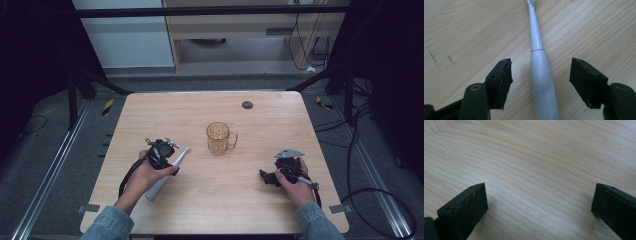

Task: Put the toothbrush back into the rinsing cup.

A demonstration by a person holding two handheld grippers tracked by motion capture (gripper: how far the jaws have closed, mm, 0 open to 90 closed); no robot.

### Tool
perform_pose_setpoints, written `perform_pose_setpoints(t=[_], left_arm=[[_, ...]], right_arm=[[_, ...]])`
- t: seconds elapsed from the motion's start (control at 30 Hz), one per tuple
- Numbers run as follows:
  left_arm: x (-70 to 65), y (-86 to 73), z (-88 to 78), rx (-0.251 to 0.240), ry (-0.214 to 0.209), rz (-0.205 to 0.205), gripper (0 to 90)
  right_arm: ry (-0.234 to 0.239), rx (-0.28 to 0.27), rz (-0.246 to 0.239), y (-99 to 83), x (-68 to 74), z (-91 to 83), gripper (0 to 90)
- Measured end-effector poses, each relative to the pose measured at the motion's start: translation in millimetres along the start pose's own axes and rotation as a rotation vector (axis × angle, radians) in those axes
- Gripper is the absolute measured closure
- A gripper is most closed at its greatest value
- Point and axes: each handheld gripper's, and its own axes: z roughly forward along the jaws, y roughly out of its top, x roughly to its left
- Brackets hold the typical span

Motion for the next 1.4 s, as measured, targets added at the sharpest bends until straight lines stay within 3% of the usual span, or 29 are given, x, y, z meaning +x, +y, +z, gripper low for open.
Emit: perform_pose_setpoints(t=[0.37, 0.47, 0.63, 0.87, 0.9, 1.4], left_arm=[[0.6, -3.8, 4.8, 0.042, -0.013, 0.004, 44.3], [4.4, -6.7, 7.0, 0.049, -0.033, -0.016, 46.1], [2.4, -8.6, 10.8, 0.069, -0.049, -0.005, 48.2], [2.2, -8.3, 16.2, 0.081, -0.042, -0.016, 49.4], [2.7, -8.3, 16.9, 0.08, -0.044, -0.022, 49.4], [8.0, -7.9, 17.6, 0.078, -0.066, -0.047, 56.7]], right_arm=[[-0.008, -0.006, -0.021, -0.6, -1.1, 0.8, 0.3], [-0.008, -0.006, -0.021, -0.5, -1.1, 0.8, 0.3], [-0.007, -0.006, -0.019, -0.6, -1.0, 0.8, 0.3], [-0.008, -0.006, -0.02, -0.6, -1.0, 0.8, 0.3], [0.0, 0.0, 0.0, 0.0, 0.0, 0.0, 0.3], [-0.006, -0.005, -0.014, -0.4, -0.7, 0.6, 0.3]])
